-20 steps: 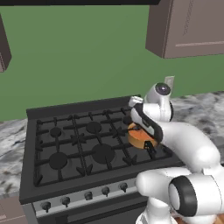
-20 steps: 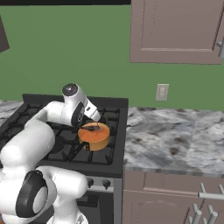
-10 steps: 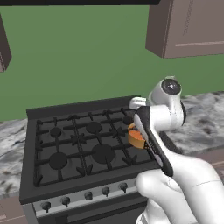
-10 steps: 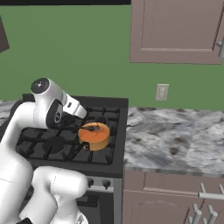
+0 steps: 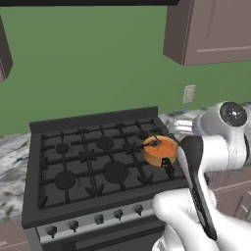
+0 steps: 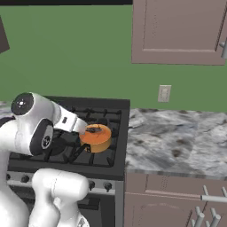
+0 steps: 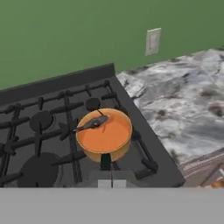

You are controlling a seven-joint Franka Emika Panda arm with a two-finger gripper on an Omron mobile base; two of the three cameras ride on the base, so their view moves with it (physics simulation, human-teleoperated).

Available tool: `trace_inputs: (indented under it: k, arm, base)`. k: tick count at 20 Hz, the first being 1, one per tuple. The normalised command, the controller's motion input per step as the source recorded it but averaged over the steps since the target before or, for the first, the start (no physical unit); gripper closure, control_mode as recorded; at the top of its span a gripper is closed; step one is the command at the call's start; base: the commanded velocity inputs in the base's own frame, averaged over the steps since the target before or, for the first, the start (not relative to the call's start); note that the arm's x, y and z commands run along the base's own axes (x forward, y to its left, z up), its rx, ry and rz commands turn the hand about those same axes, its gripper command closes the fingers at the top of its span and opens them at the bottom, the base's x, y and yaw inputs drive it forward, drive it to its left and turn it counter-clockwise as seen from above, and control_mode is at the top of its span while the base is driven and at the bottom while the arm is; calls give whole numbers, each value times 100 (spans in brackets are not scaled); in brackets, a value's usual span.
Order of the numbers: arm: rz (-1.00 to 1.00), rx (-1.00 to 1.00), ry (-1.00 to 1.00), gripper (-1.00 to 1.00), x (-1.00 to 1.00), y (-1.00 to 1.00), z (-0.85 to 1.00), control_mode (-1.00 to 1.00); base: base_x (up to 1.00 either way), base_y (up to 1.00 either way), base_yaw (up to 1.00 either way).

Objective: Retrieve the fish from the fridge and place it on the saucepan with marinade on the stove.

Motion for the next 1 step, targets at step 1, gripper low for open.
trace_inputs:
  k: [1]
  arm:
    - [0, 19, -69, 100, -100, -56, 0, -100]
  base:
    - [0, 0, 0]
